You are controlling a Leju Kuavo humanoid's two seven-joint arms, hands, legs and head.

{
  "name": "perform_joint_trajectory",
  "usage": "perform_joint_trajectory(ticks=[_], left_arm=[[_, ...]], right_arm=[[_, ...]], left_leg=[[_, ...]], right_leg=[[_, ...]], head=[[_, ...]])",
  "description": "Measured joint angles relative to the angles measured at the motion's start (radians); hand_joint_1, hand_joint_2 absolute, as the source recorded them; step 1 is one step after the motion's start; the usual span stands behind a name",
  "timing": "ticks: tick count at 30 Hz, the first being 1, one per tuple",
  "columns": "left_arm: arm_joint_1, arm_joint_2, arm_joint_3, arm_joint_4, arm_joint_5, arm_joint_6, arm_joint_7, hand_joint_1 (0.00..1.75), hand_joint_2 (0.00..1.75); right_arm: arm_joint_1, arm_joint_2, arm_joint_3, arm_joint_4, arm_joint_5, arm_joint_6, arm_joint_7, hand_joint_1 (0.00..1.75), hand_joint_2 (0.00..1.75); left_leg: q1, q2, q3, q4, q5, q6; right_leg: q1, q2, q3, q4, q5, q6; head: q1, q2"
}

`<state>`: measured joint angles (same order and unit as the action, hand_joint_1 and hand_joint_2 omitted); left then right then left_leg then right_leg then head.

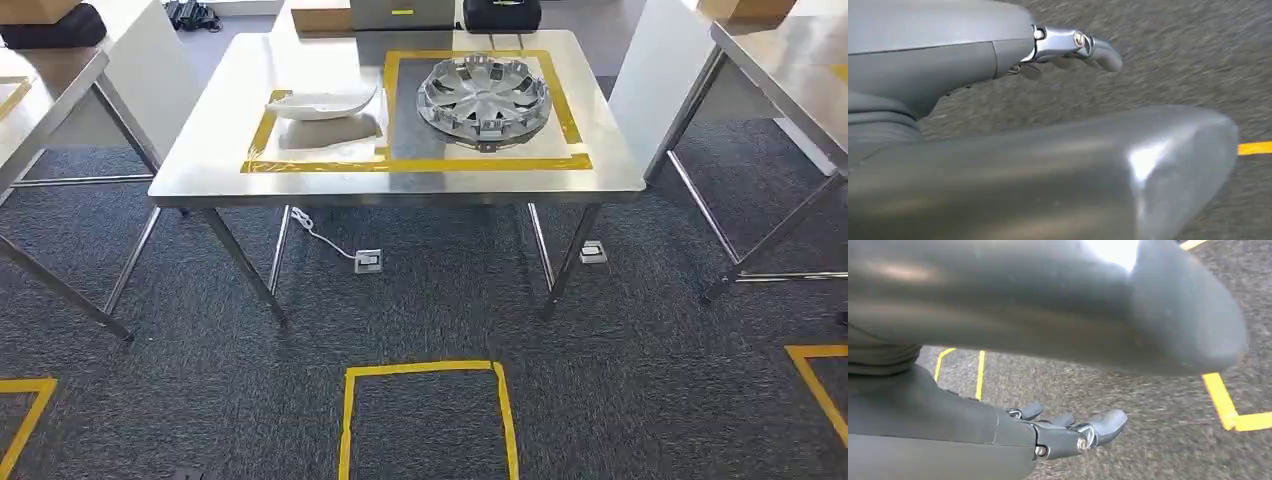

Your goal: Take the parts from the cabinet and place them on the table.

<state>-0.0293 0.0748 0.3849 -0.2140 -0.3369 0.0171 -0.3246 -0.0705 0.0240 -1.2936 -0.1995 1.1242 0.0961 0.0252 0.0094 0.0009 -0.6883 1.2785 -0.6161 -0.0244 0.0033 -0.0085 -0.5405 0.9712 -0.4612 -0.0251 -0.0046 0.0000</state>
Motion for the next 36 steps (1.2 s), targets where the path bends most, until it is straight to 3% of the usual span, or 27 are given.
perform_joint_trajectory(ticks=[1, 2, 3, 4, 5, 6, 9, 10, 12, 14, 15, 16, 17, 18, 19, 20, 21, 23, 24, 25, 26, 29, 30, 36], left_arm=[[0.000, -0.005, 0.000, 0.003, -0.002, -0.009, 0.019, 0.00, 0.00], [0.000, -0.008, 0.000, 0.006, -0.010, -0.018, 0.045, 0.00, 0.00], [0.001, -0.010, 0.000, 0.008, -0.019, -0.028, 0.070, 0.00, 0.00], [0.001, -0.013, 0.000, 0.009, -0.024, -0.036, 0.094, 0.00, 0.00], [-0.002, -0.020, 0.000, 0.009, -0.033, -0.043, 0.117, 0.00, 0.00], [-0.003, -0.022, 0.000, 0.010, -0.038, -0.050, 0.132, 0.00, 0.00], [0.001, -0.036, 0.000, 0.015, -0.051, -0.068, 0.172, 0.00, 0.00], [0.002, -0.040, 0.000, 0.018, -0.052, -0.079, 0.184, 0.00, 0.00], [0.002, -0.047, 0.000, 0.018, -0.053, -0.098, 0.202, 0.00, 0.00], [0.004, -0.053, 0.000, 0.020, -0.054, -0.116, 0.225, 0.00, 0.00], [0.005, -0.056, 0.000, 0.021, -0.054, -0.124, 0.237, 0.00, 0.00], [0.007, -0.058, 0.000, 0.021, -0.054, -0.132, 0.248, 0.00, 0.00], [0.008, -0.061, 0.001, 0.022, -0.055, -0.139, 0.257, 0.00, 0.00], [0.010, -0.063, 0.001, 0.022, -0.055, -0.144, 0.265, 0.00, 0.00], [0.010, -0.066, 0.001, 0.022, -0.057, -0.146, 0.272, 0.00, 0.00], [0.010, -0.072, 0.001, 0.023, -0.062, -0.148, 0.278, 0.00, 0.00], [0.010, -0.076, 0.001, 0.023, -0.064, -0.152, 0.283, 0.00, 0.00], [0.010, -0.077, 0.001, 0.024, -0.072, -0.162, 0.294, 0.00, 0.00], [0.010, -0.078, 0.001, 0.024, -0.072, -0.165, 0.299, 0.00, 0.00], [0.011, -0.081, 0.001, 0.024, -0.072, -0.166, 0.304, 0.00, 0.00], [0.011, -0.082, 0.001, 0.025, -0.072, -0.167, 0.306, 0.00, 0.00], [0.011, -0.085, 0.008, 0.026, -0.071, -0.167, 0.314, 0.00, 0.00], [0.011, -0.085, 0.012, 0.026, -0.068, -0.167, 0.317, 0.00, 1.75], [0.011, -0.088, 0.037, 0.026, -0.053, -0.165, 0.327, 0.00, 1.75]], right_arm=[[0.000, 0.000, 0.002, 0.000, 0.003, 0.004, 0.000, 0.00, 0.00], [0.000, 0.000, 0.002, 0.000, 0.006, 0.007, 0.002, 0.00, 0.00], [0.000, 0.000, 0.002, 0.000, 0.008, 0.011, 0.004, 0.00, 0.00], [0.000, 0.001, 0.003, 0.000, 0.009, 0.017, 0.004, 0.00, 0.00], [0.000, 0.001, 0.003, 0.000, 0.009, 0.018, 0.003, 0.00, 0.00], [0.001, 0.001, 0.003, 0.000, 0.010, 0.019, 0.002, 0.00, 0.00], [-0.001, 0.001, 0.003, 0.000, 0.014, 0.031, -0.004, 0.00, 0.00], [0.002, 0.002, 0.003, 0.000, 0.014, 0.033, -0.007, 0.00, 0.00], [0.003, 0.002, 0.003, 0.000, 0.018, 0.035, -0.014, 0.00, 0.00], [0.001, 0.002, 0.004, 0.000, 0.022, 0.037, -0.020, 0.00, 0.00], [0.001, 0.002, 0.004, 0.000, 0.024, 0.039, -0.020, 0.00, 0.00], [0.002, 0.002, 0.005, 0.000, 0.025, 0.041, -0.020, 0.00, 0.00], [0.002, 0.002, 0.005, 0.000, 0.026, 0.045, -0.020, 0.00, 0.00], [0.002, 0.002, 0.005, 0.000, 0.026, 0.047, -0.020, 0.00, 0.00], [0.001, 0.002, 0.005, 0.000, 0.026, 0.048, -0.020, 0.00, 0.00], [0.000, 0.000, 0.006, 0.000, 0.026, 0.048, -0.020, 0.00, 0.00], [-0.002, -0.002, 0.006, 0.000, 0.026, 0.048, -0.020, 0.00, 0.00], [-0.001, -0.002, 0.006, 0.000, 0.027, 0.050, -0.020, 0.00, 0.00], [0.001, -0.002, 0.006, 0.000, 0.027, 0.051, -0.019, 0.00, 0.00], [0.002, -0.002, 0.006, 0.000, 0.027, 0.053, -0.019, 0.00, 0.00], [0.003, -0.002, 0.006, 0.000, 0.026, 0.058, -0.021, 0.00, 0.00], [0.001, -0.002, 0.006, 0.000, 0.023, 0.080, -0.026, 0.00, 0.00], [0.001, -0.002, 0.006, 0.000, 0.021, 0.087, -0.026, 0.00, 0.00], [0.001, 0.002, 0.006, 0.000, 0.011, 0.123, -0.014, 0.00, 0.00]], left_leg=[[0.001, 0.000, 0.012, 0.014, 0.023, -0.003], [0.003, 0.000, 0.042, -0.007, 0.065, -0.005], [0.006, 0.000, 0.095, -0.068, 0.104, -0.007], [0.008, 0.000, 0.156, -0.147, 0.115, -0.009], [0.009, 0.000, 0.213, -0.243, 0.068, -0.010], [0.000, -0.005, 0.239, -0.285, 0.055, 0.007], [-0.003, -0.004, 0.215, -0.274, 0.069, 0.030], [0.002, 0.001, 0.206, -0.277, 0.080, 0.044], [0.001, 0.003, 0.184, -0.277, 0.097, 0.056], [-0.001, 0.004, 0.156, -0.276, 0.117, 0.059], [-0.002, 0.004, 0.143, -0.275, 0.126, 0.059], [-0.003, 0.004, 0.132, -0.274, 0.134, 0.059], [-0.004, 0.004, 0.119, -0.274, 0.143, 0.058], [-0.005, 0.004, 0.111, -0.272, 0.152, 0.056], [-0.006, 0.003, 0.103, -0.271, 0.159, 0.054], [-0.004, 0.004, 0.100, -0.271, 0.164, 0.051], [-0.008, 0.005, 0.095, -0.270, 0.169, 0.044], [-0.006, 0.005, 0.092, -0.271, 0.179, 0.033], [-0.010, 0.005, 0.091, -0.270, 0.172, 0.054], [-0.008, 0.007, 0.092, -0.270, 0.179, 0.050], [-0.006, 0.006, 0.093, -0.272, 0.182, 0.037], [-0.004, 0.005, 0.093, -0.278, 0.192, 0.030], [-0.004, 0.005, 0.093, -0.280, 0.195, 0.028], [-0.003, 0.004, 0.092, -0.283, 0.201, 0.021]], right_leg=[[-0.001, 0.000, -0.018, 0.005, 0.010, 0.003], [-0.003, -0.001, -0.038, 0.011, 0.020, 0.006], [-0.006, -0.002, -0.057, 0.018, 0.029, 0.011], [-0.008, -0.002, -0.073, 0.026, 0.036, 0.017], [-0.006, -0.001, -0.084, 0.035, 0.043, 0.024], [-0.005, -0.001, -0.088, 0.041, 0.048, 0.031], [-0.007, -0.001, -0.088, 0.034, 0.075, 0.050], [-0.010, 0.000, -0.094, 0.039, 0.069, 0.057], [-0.012, 0.002, -0.123, 0.118, -0.033, 0.066], [-0.012, 0.002, -0.165, 0.276, -0.136, 0.073], [-0.012, 0.002, -0.173, 0.333, -0.152, 0.073], [-0.012, 0.002, -0.163, 0.348, -0.139, 0.072], [-0.011, 0.003, -0.133, 0.322, -0.102, 0.068], [-0.010, 0.003, -0.085, 0.259, -0.063, 0.062], [-0.008, 0.003, -0.020, 0.169, -0.041, 0.054], [-0.003, 0.003, 0.045, 0.071, -0.049, 0.042], [0.001, 0.003, 0.083, 0.010, -0.082, 0.037], [0.006, 0.003, 0.075, -0.001, -0.077, 0.035], [0.001, 0.002, 0.074, -0.002, -0.075, 0.040], [0.004, 0.002, 0.073, -0.001, -0.075, 0.036], [0.005, 0.002, 0.072, 0.002, -0.074, 0.032], [0.008, 0.001, 0.068, 0.006, -0.070, 0.024], [0.008, 0.000, 0.067, 0.006, -0.068, 0.022], [0.009, 0.000, 0.062, 0.010, -0.066, 0.019]], head=[[-0.001, 0.000], [-0.001, 0.000], [-0.001, 0.000], [-0.002, 0.000], [-0.005, 0.000], [-0.008, 0.000], [-0.002, 0.000], [-0.004, 0.000], [0.002, 0.000], [0.005, 0.000], [0.006, 0.000], [0.006, 0.000], [0.007, 0.000], [0.007, 0.000], [0.007, 0.000], [0.008, 0.000], [0.008, 0.000], [0.010, 0.000], [0.009, 0.000], [0.006, 0.000], [0.006, 0.000], [0.006, 0.000], [0.006, 0.000], [0.006, 0.000]])
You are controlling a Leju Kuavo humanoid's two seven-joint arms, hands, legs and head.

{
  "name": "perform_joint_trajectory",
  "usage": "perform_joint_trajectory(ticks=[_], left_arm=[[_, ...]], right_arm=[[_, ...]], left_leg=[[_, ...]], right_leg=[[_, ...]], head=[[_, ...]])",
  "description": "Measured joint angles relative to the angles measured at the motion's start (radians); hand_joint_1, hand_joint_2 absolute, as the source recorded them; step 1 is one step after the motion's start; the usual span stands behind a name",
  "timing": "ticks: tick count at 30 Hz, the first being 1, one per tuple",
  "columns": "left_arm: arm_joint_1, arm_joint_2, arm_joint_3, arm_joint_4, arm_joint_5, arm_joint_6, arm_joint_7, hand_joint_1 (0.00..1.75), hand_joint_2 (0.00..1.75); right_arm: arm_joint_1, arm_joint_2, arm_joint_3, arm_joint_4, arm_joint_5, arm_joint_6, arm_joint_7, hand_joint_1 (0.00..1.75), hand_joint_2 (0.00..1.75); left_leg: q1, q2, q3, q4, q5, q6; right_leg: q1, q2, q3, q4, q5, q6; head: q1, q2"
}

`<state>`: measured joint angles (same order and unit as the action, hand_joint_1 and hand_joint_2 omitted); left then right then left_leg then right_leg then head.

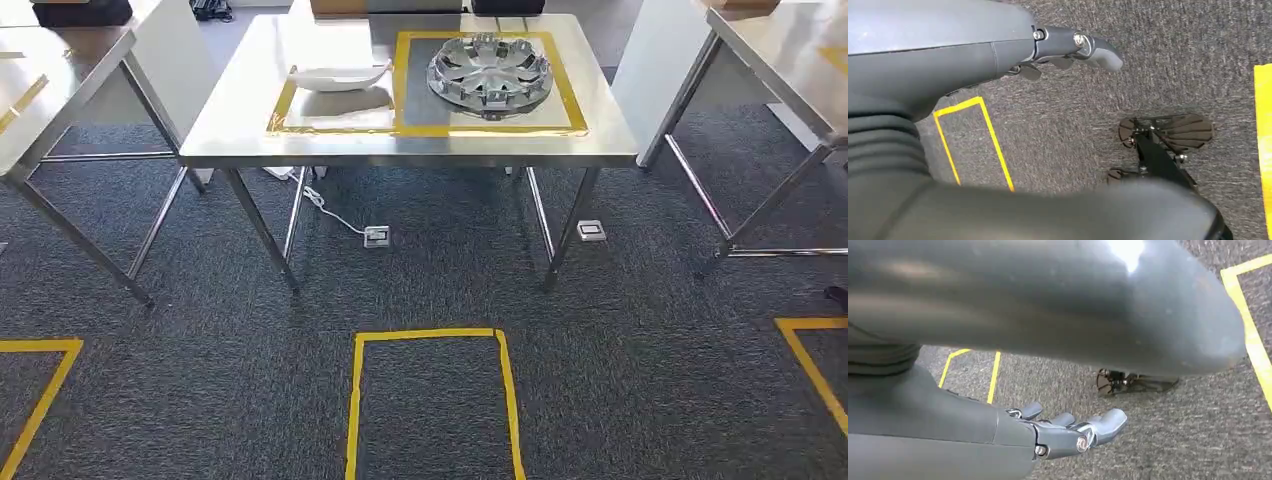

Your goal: Take the parts from the cabinet and place them on the table.

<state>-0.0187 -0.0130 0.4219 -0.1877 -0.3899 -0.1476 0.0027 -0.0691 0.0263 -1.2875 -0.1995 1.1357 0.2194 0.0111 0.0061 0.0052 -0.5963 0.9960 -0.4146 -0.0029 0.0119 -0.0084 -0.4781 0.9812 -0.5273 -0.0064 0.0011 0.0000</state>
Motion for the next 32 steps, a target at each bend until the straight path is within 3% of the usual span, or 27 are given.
perform_joint_trajectory(ticks=[7, 8, 17, 23, 32], left_arm=[[0.000, 0.000, 0.005, 0.000, 0.000, 0.000, 0.000, 0.00, 1.75], [0.000, 0.000, 0.007, 0.000, 0.002, 0.000, 0.000, 0.00, 1.75], [0.000, -0.009, 0.061, -0.002, 0.055, 0.034, -0.003, 0.00, 1.75], [0.014, -0.009, 0.053, -0.016, 0.096, 0.048, -0.003, 0.00, 1.75], [0.044, -0.009, -0.021, -0.050, 0.160, 0.069, -0.003, 0.00, 1.75]], right_arm=[[0.000, 0.002, 0.000, 0.000, 0.000, 0.009, 0.000, 0.00, 0.00], [0.000, 0.002, 0.000, 0.000, -0.001, 0.017, 0.001, 0.00, 1.75], [0.004, 0.009, 0.022, 0.000, 0.001, 0.051, -0.010, 0.00, 1.75], [0.029, 0.009, 0.169, -0.006, -0.134, 0.016, -0.008, 0.00, 1.75], [0.068, 0.009, 0.398, -0.042, -0.354, -0.037, -0.009, 0.00, 1.75]], left_leg=[[0.000, 0.000, -0.002, 0.001, 0.000, 0.000], [0.000, 0.000, -0.002, 0.001, 0.000, 0.000], [0.000, 0.000, -0.002, 0.001, 0.000, 0.001], [0.000, 0.000, -0.002, 0.002, 0.000, 0.001], [0.000, 0.000, -0.002, 0.002, 0.000, 0.001]], right_leg=[[0.000, 0.000, -0.001, 0.000, 0.000, 0.000], [0.000, 0.000, -0.001, 0.000, 0.000, 0.000], [-0.001, 0.000, -0.001, 0.000, 0.001, 0.001], [-0.001, 0.000, -0.001, 0.000, 0.001, 0.001], [-0.001, 0.000, -0.001, 0.000, 0.001, 0.001]], head=[[0.000, 0.000], [0.000, 0.000], [0.000, 0.000], [0.000, 0.000], [0.000, 0.000]])
